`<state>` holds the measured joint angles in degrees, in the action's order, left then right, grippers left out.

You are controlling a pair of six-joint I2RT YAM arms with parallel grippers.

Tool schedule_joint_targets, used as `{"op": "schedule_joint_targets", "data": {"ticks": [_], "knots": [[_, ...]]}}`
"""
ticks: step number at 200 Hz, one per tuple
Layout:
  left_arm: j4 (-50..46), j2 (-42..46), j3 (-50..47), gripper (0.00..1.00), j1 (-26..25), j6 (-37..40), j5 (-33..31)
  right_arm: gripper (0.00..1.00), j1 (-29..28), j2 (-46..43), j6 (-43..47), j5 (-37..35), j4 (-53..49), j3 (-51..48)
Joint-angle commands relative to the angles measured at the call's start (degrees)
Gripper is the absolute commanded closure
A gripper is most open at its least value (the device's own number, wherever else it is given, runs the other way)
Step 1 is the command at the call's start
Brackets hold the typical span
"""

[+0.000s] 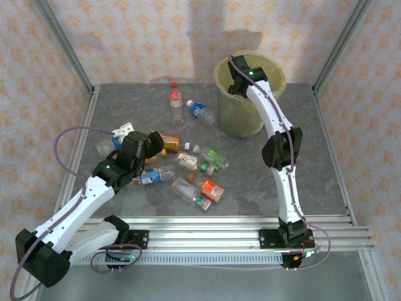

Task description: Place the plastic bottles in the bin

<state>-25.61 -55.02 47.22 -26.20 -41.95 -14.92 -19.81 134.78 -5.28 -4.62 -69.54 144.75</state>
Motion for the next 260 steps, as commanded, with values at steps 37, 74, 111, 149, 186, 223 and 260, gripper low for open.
{"op": "schedule_joint_targets", "data": {"ticks": [37, 74, 111, 149, 186, 223, 260], "knots": [[0.01, 0.27, 1.24, 0.00, 0.36, 1.00, -1.08, 0.52, 0.00, -6.90, -1.31, 4.15, -2.80, -10.57], [0.38, 0.09, 1.27, 0.00, 0.36, 1.00, -0.78, 0.50, -0.08, -14.52, -1.98, 4.21, -0.15, -22.97], [0.63, -0.08, 1.21, 0.00, 0.38, 0.82, -0.64, 0.47, -0.29, -21.81, -3.70, 4.49, 2.04, -34.13], [0.67, -0.24, 1.07, 0.00, 0.36, 0.73, -0.90, 0.44, -1.71, -26.12, -4.47, 3.92, 4.04, -42.26], [0.36, -0.87, 1.60, 0.00, 0.36, 0.58, -0.50, 0.28, -2.65, -24.81, -3.78, 3.33, 4.60, -41.57], [-4.00, -1.20, 2.64, 0.00, 0.53, -0.14, -1.55, 0.02, -3.08, -23.72, -3.18, 2.20, 4.28, -36.16], [-8.62, -0.37, 2.56, 0.00, 1.84, -1.11, -1.25, 0.01, -3.30, -25.02, -2.81, -1.00, 3.02, -30.85]]}}
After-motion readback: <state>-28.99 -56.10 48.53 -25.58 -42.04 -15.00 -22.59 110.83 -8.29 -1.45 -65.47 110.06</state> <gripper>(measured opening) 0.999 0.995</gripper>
